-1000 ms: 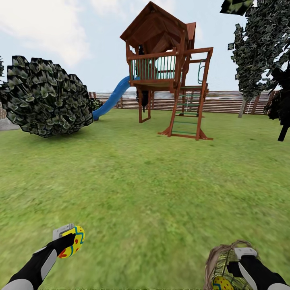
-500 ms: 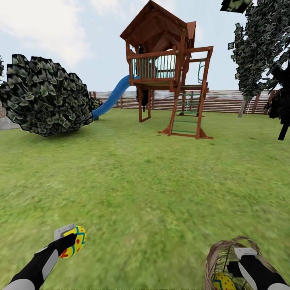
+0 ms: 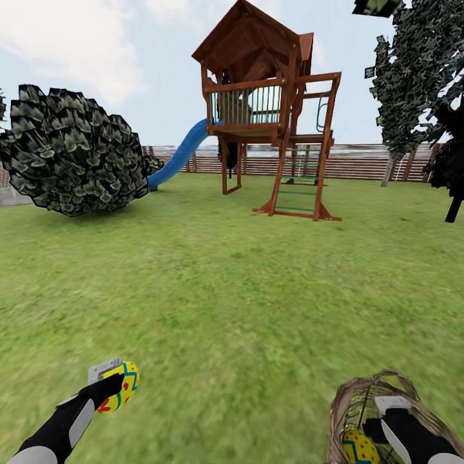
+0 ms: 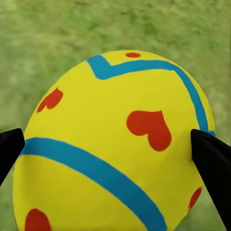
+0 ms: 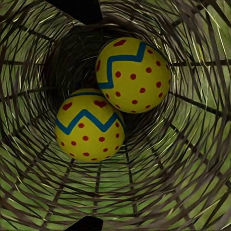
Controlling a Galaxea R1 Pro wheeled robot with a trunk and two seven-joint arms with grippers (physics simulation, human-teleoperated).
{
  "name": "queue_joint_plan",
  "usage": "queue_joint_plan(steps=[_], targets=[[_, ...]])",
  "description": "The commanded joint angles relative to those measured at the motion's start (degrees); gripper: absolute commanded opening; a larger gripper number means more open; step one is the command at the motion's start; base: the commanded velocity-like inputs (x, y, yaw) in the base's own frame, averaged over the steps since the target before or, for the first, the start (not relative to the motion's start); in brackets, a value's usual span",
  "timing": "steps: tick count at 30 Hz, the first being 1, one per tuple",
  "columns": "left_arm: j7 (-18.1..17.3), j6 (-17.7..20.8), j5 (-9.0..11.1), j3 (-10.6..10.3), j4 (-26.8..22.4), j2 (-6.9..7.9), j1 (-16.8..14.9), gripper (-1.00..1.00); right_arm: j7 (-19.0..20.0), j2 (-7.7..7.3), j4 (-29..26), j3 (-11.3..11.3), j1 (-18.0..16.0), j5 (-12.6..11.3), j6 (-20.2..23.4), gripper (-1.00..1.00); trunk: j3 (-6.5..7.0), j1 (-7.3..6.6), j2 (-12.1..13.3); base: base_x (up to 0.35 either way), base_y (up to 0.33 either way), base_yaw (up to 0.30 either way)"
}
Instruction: Take the three Easter eggs out of the wicker basket on the lawn in the garden, then place them on the lawn next to a single tree (choose any tree) so that all three eggs are next to the same tree and none are left in the basket.
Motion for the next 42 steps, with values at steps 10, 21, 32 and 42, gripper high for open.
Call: queue_joint_plan(steps=[10,21,32,42], targets=[[-0.4,0.4,0.4,0.3,0.0,-0.12,0.0,-1.0,0.0,-0.42,-0.1,0.1,0.0,-0.7,0.3,1.0,-1.86,2.19,-4.1,0.0,0.0,0.0],[-0.4,0.4,0.4,0.3,0.0,-0.12,0.0,-1.0,0.0,-0.83,-0.1,0.1,0.0,-0.6,0.4,1.0,-3.83,4.61,-8.5,0.0,0.0,0.0],[-0.4,0.4,0.4,0.3,0.0,-0.12,0.0,-1.0,-0.1,-0.84,-0.1,0.1,0.0,-0.6,0.3,1.0,-5.81,7.02,-12.9,0.0,0.0,0.0],[-0.4,0.4,0.4,0.3,0.1,-0.62,0.0,-1.0,0.1,-1.69,0.0,0.1,0.0,-0.7,0.4,1.0,-7.77,8.45,-15.3,0.0,0.0,0.0]])
